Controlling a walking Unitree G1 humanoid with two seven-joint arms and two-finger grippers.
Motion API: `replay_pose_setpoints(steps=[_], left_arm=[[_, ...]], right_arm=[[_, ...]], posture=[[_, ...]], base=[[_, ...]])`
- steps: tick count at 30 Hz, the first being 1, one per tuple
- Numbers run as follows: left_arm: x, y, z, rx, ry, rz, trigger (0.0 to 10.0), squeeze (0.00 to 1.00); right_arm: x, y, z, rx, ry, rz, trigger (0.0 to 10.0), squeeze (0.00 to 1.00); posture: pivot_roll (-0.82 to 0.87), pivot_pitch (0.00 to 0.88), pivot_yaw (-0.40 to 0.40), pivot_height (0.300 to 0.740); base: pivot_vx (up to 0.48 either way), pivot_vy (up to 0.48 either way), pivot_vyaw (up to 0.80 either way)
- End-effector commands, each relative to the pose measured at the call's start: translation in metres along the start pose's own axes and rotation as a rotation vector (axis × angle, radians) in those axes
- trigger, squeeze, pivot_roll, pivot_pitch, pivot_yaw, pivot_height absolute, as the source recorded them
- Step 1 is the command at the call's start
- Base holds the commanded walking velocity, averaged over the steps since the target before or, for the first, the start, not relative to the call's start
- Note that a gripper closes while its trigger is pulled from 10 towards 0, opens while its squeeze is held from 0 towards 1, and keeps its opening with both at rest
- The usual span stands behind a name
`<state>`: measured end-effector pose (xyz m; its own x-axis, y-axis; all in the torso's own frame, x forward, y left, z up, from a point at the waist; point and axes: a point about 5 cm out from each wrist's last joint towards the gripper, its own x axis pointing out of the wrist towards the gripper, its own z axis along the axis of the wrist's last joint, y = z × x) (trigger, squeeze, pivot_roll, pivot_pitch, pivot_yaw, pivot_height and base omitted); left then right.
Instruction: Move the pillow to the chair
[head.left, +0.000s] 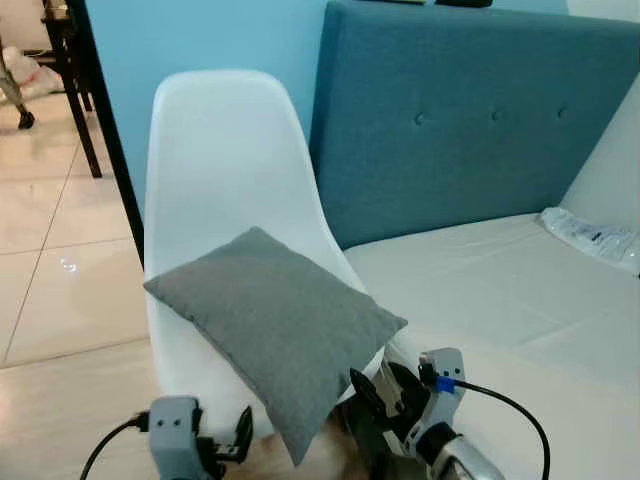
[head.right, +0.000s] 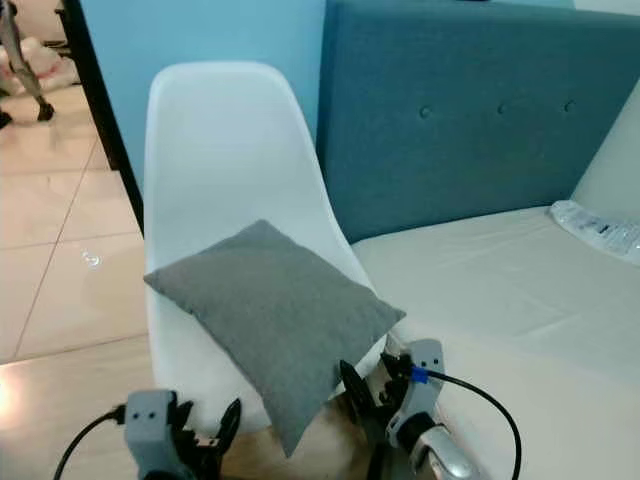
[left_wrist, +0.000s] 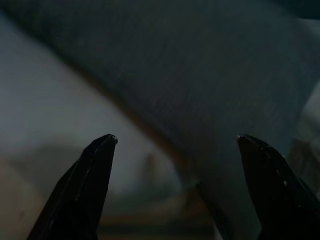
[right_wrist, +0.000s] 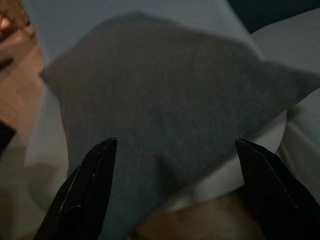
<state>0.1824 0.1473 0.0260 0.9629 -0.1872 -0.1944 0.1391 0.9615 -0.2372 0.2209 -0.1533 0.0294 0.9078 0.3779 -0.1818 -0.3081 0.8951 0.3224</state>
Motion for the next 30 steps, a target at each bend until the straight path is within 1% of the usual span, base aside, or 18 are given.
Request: replay_pose_setpoints(steps=[1,3,4,5,7,9,10,11,12,14,15,18,19,22,25,27,28,30], left_arm=[[0.006,-0.002,0.001,0.01,0.022,-0.083,10.0,0.0],[0.013,-0.002,0.003,0.008,0.032,-0.121,10.0,0.0],[0.017,-0.004,0.003,0.016,0.039,-0.14,10.0,0.0],[0.02,-0.006,0.003,0.02,0.048,-0.169,10.0,0.0],[0.026,-0.011,0.0,0.016,0.073,-0.233,10.0,0.0],[0.028,-0.019,0.003,0.044,0.073,-0.306,10.0,0.0],[0.028,-0.019,0.003,0.044,0.073,-0.306,10.0,0.0],[0.029,-0.023,0.004,0.045,0.076,-0.336,10.0,0.0],[0.029,-0.024,0.003,0.021,0.078,-0.337,10.0,0.0],[0.029,-0.025,0.003,0.016,0.076,-0.34,10.0,0.0],[0.028,-0.029,0.003,0.004,0.072,-0.348,10.0,0.0],[0.028,-0.03,0.001,-0.02,0.067,-0.332,10.0,0.0],[0.029,-0.029,0.001,-0.033,0.06,-0.313,10.0,0.0],[0.029,-0.029,0.002,-0.03,0.047,-0.291,10.0,0.0],[0.028,-0.029,0.001,-0.042,0.047,-0.271,10.0,0.0],[0.026,-0.029,-0.002,-0.041,0.056,-0.241,10.0,0.0],[0.026,-0.029,-0.002,-0.041,0.056,-0.241,10.0,0.0],[0.026,-0.03,-0.001,-0.033,0.051,-0.222,10.0,0.0]], right_arm=[[-0.001,0.0,0.003,0.022,-0.027,-0.039,10.0,0.0],[-0.003,0.0,0.004,0.028,-0.045,-0.07,10.0,0.0],[-0.004,-0.002,0.004,0.033,-0.053,-0.084,10.0,0.0],[-0.005,-0.003,0.005,0.04,-0.063,-0.102,10.0,0.0],[-0.01,-0.009,0.004,0.046,-0.081,-0.171,10.0,0.0],[-0.016,-0.011,0.008,0.017,-0.088,-0.224,10.0,0.0],[-0.016,-0.011,0.008,0.017,-0.088,-0.224,10.0,0.0],[-0.019,-0.011,0.007,-0.015,-0.058,-0.242,10.0,0.0],[-0.023,-0.013,0.005,-0.036,-0.036,-0.251,10.0,0.0],[-0.025,-0.014,0.006,-0.044,-0.036,-0.254,10.0,0.0],[-0.028,-0.017,0.009,-0.053,-0.039,-0.253,10.0,0.0],[-0.028,-0.019,0.007,-0.056,-0.026,-0.247,10.0,0.0],[-0.027,-0.018,0.007,-0.054,-0.017,-0.233,10.0,0.0],[-0.024,-0.017,0.013,-0.054,-0.018,-0.203,10.0,0.0],[-0.02,-0.015,0.015,-0.076,-0.013,-0.155,10.0,0.0],[-0.014,-0.014,0.014,-0.082,0.012,-0.113,10.0,0.0],[-0.014,-0.014,0.014,-0.082,0.012,-0.113,10.0,0.0],[-0.012,-0.013,0.017,-0.091,0.016,-0.096,10.0,0.0]], posture=[[0.06,0.0,-0.036,0.619],[0.04,0.0,-0.013,0.629],[0.01,0.0,0.016,0.634],[0.01,0.0,0.016,0.639],[-0.02,0.0,0.037,0.648],[-0.05,0.0,0.055,0.658],[-0.05,0.0,0.055,0.658],[-0.07,0.0,0.057,0.663],[-0.08,0.0,0.055,0.663],[-0.08,0.0,0.052,0.663],[-0.07,0.0,0.031,0.663],[-0.07,0.0,0.019,0.663],[-0.06,0.0,0.005,0.663],[-0.05,0.0,-0.011,0.663],[-0.03,0.0,-0.033,0.663],[-0.02,0.0,-0.049,0.678],[-0.02,0.0,-0.049,0.678],[-0.01,0.0,-0.055,0.693]], base=[[0.0,0.0,0.0],[0.0,0.0,0.0],[0.0,0.0,0.0],[0.0,0.0,0.0],[0.0,0.0,0.0],[0.0,0.0,0.0],[0.0,0.0,0.0],[0.0,0.0,0.0],[0.0,0.0,0.0],[0.0,0.0,0.0],[0.0,0.0,0.0],[0.0,0.0,0.0],[0.0,0.0,0.0],[0.0,0.0,0.0],[0.0,0.0,0.0],[0.0,0.0,0.0],[0.0,0.0,0.0],[0.0,0.0,0.0]])
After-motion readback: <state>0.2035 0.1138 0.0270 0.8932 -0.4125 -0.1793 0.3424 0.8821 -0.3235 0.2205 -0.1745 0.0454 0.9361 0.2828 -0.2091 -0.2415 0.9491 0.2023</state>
